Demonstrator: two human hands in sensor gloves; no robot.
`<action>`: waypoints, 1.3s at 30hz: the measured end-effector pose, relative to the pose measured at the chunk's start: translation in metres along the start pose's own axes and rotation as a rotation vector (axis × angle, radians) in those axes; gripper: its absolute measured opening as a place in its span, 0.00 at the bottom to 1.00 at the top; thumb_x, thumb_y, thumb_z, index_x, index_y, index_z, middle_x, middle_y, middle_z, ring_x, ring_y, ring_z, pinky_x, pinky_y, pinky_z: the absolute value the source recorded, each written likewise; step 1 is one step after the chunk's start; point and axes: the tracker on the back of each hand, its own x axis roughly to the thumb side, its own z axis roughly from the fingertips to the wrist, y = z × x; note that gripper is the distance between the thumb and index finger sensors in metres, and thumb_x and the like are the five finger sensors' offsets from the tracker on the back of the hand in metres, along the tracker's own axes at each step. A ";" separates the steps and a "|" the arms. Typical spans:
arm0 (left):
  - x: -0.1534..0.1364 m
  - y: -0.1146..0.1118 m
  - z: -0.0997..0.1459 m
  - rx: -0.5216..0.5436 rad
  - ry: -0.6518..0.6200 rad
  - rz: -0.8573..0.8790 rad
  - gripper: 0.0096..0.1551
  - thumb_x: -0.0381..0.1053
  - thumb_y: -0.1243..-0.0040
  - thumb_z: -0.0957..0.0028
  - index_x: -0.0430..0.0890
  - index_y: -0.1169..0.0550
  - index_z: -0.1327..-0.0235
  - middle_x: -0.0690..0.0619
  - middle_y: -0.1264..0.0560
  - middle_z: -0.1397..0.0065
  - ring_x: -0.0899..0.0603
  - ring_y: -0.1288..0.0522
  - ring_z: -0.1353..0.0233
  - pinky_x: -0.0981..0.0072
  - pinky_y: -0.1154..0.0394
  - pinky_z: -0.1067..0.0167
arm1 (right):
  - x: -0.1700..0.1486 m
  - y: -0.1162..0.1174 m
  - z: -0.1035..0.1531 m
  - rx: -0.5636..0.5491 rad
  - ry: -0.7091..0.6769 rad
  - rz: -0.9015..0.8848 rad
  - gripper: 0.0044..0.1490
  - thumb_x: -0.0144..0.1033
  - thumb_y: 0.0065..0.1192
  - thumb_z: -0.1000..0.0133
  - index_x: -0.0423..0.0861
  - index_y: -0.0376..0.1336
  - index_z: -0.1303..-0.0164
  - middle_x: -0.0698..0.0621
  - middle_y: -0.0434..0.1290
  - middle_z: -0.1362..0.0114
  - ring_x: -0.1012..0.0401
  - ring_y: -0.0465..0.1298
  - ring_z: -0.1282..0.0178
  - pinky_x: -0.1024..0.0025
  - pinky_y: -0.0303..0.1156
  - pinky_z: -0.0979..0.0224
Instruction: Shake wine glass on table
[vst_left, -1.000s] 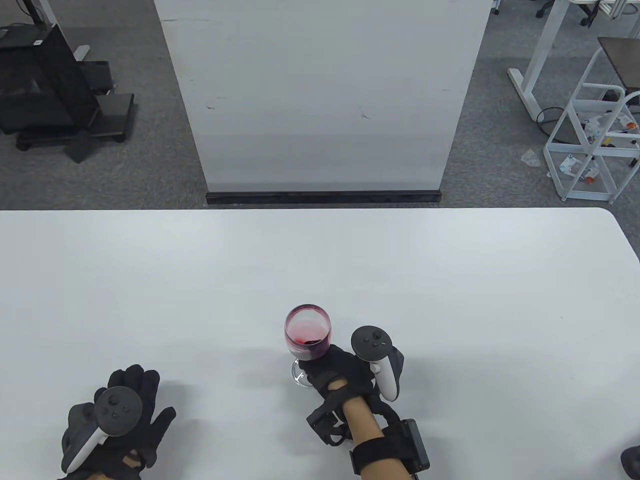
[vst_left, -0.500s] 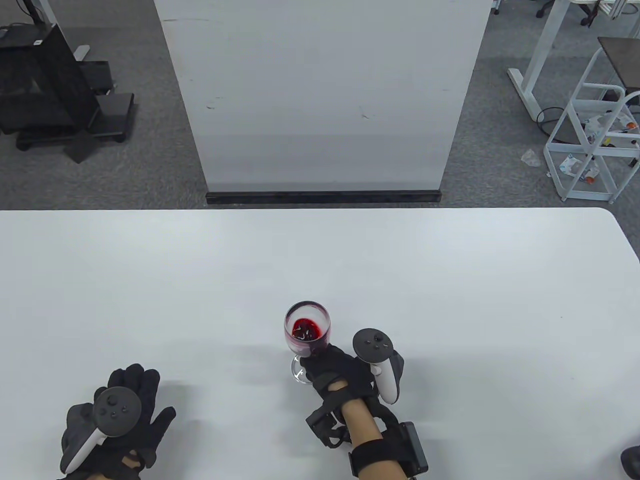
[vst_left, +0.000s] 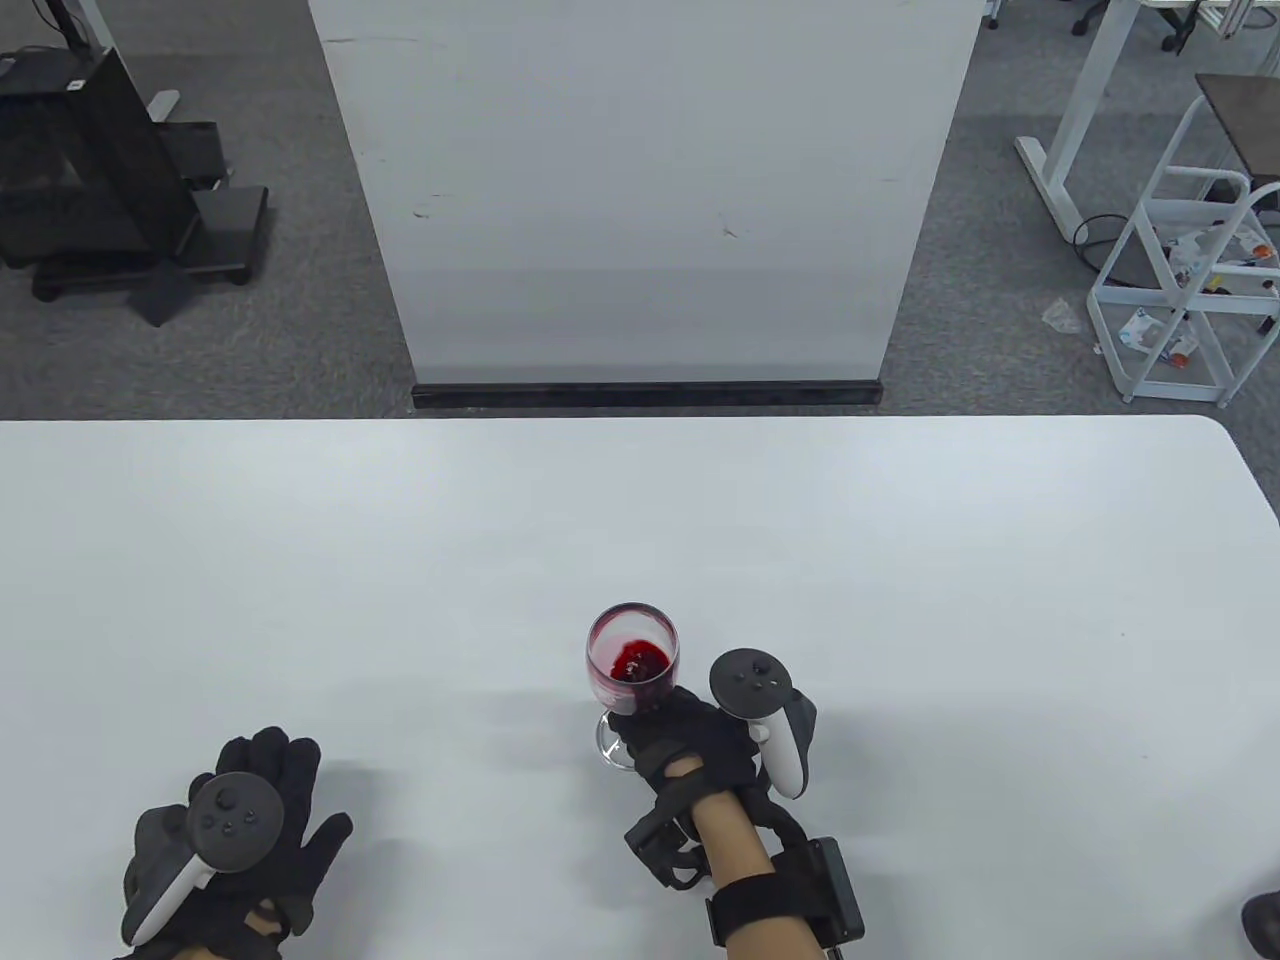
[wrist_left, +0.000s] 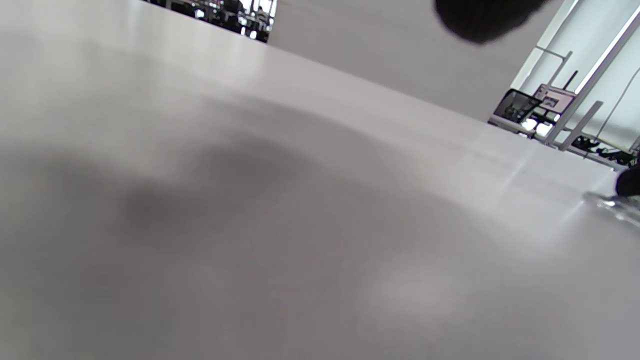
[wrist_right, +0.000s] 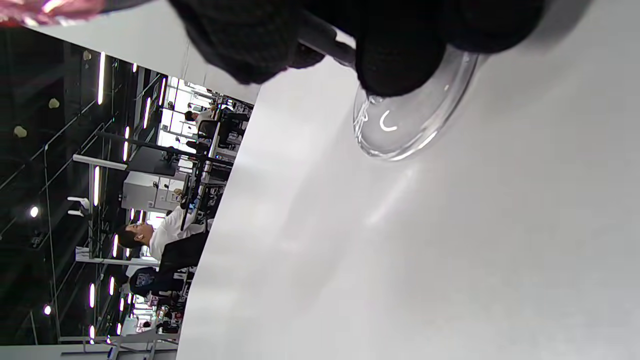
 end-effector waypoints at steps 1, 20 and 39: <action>0.000 0.001 0.000 0.000 0.001 0.008 0.46 0.68 0.54 0.50 0.58 0.58 0.26 0.56 0.68 0.18 0.42 0.74 0.19 0.47 0.75 0.26 | 0.002 0.001 0.000 0.016 -0.004 0.022 0.32 0.42 0.68 0.45 0.50 0.60 0.31 0.46 0.62 0.22 0.53 0.73 0.40 0.56 0.72 0.42; -0.001 -0.002 -0.003 -0.016 -0.002 0.004 0.45 0.68 0.54 0.50 0.58 0.58 0.26 0.56 0.68 0.18 0.42 0.74 0.19 0.47 0.75 0.26 | 0.004 -0.003 -0.001 0.066 0.017 0.051 0.33 0.41 0.67 0.44 0.48 0.59 0.29 0.46 0.60 0.20 0.51 0.73 0.39 0.54 0.72 0.43; -0.002 -0.004 -0.005 -0.026 0.000 0.002 0.45 0.68 0.54 0.50 0.58 0.58 0.26 0.56 0.68 0.18 0.42 0.74 0.19 0.47 0.75 0.26 | 0.008 0.001 -0.002 0.119 0.026 0.134 0.33 0.42 0.66 0.44 0.49 0.59 0.30 0.48 0.59 0.20 0.52 0.73 0.40 0.55 0.72 0.43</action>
